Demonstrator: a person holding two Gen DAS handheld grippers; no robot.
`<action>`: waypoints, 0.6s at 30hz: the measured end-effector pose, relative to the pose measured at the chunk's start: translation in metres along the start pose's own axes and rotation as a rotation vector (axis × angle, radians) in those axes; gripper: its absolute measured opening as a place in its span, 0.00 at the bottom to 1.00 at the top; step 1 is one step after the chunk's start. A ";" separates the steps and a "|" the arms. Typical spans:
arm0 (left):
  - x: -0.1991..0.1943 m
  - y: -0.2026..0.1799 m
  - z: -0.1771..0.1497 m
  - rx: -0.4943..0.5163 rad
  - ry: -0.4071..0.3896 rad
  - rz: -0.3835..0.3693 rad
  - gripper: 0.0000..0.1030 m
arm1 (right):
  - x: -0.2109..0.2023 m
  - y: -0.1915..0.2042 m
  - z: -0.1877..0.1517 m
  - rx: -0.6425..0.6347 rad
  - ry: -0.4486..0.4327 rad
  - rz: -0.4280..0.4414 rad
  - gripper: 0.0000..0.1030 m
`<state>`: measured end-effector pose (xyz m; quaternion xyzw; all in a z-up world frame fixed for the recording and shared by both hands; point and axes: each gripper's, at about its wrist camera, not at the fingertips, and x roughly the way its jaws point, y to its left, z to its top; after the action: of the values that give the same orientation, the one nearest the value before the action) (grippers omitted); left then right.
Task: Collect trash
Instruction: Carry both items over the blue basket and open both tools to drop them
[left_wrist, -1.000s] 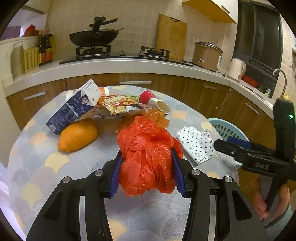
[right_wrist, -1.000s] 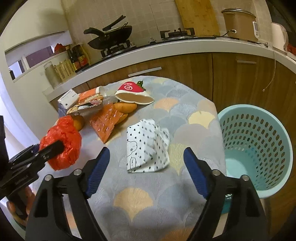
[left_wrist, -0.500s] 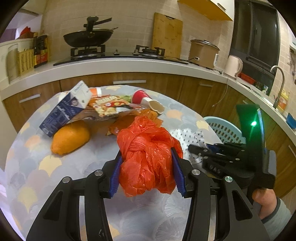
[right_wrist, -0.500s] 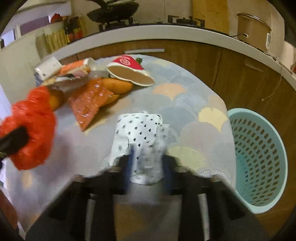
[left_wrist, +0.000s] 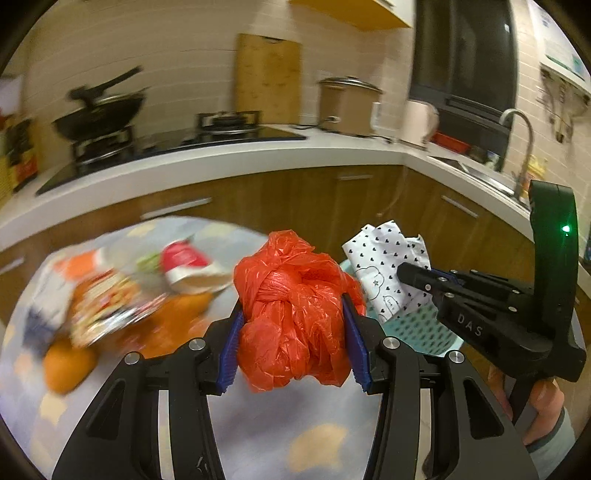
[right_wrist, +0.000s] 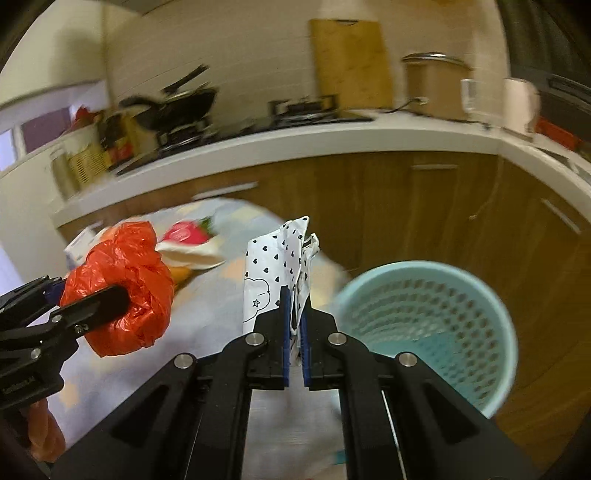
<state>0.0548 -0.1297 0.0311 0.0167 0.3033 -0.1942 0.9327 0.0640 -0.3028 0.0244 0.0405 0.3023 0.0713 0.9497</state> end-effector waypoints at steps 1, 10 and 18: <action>0.008 -0.009 0.004 0.010 0.004 -0.017 0.45 | -0.001 -0.012 0.001 0.008 0.000 -0.017 0.03; 0.089 -0.069 0.016 0.040 0.116 -0.135 0.45 | 0.012 -0.092 -0.009 0.106 0.059 -0.139 0.03; 0.140 -0.083 0.017 0.024 0.212 -0.177 0.50 | 0.032 -0.128 -0.024 0.185 0.132 -0.160 0.05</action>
<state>0.1371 -0.2588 -0.0284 0.0213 0.3981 -0.2766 0.8744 0.0903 -0.4232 -0.0289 0.0991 0.3716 -0.0303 0.9226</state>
